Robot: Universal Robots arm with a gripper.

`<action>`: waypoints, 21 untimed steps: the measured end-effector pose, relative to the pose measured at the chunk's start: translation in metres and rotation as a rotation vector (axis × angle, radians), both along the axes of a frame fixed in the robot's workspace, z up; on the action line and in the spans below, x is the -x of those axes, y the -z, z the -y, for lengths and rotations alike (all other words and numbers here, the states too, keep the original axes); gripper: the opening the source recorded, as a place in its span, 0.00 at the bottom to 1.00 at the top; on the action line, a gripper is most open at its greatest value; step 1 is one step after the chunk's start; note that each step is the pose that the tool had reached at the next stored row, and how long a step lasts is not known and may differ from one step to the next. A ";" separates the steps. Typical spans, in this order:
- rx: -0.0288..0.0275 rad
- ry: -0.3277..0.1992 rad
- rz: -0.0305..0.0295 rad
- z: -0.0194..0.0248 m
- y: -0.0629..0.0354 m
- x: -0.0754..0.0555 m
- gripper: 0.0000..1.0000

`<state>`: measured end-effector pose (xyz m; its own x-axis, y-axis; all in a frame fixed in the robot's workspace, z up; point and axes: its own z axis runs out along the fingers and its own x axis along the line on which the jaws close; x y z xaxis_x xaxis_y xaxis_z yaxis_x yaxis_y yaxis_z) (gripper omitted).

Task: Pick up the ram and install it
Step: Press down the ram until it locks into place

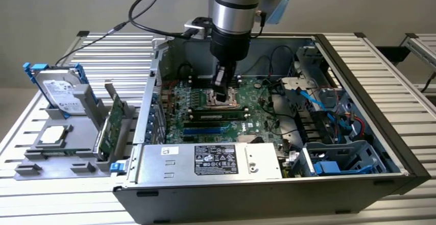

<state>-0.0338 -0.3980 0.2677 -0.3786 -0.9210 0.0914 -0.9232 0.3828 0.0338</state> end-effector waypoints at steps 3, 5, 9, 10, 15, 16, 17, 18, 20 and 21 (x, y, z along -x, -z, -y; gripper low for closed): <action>0.0031 0.034 0.0032 0.0000 0.0000 0.000 0.11; 0.0055 0.057 0.0053 0.0000 0.0000 0.000 0.11; 0.0112 0.103 0.0100 0.0000 0.0000 0.000 0.11; 0.0126 0.115 0.0113 0.0000 0.0000 0.000 0.11; 0.0197 0.173 0.0174 0.0000 0.0001 0.000 0.11; 0.0211 0.184 0.0186 0.0000 0.0001 0.000 0.11; 0.0225 0.196 0.0198 0.0000 0.0001 0.000 0.11; 0.0237 0.208 0.0210 0.0000 0.0002 0.000 0.11; 0.0266 0.232 0.0238 0.0000 0.0002 0.000 0.11; 0.0280 0.244 0.0253 0.0000 0.0003 0.000 0.11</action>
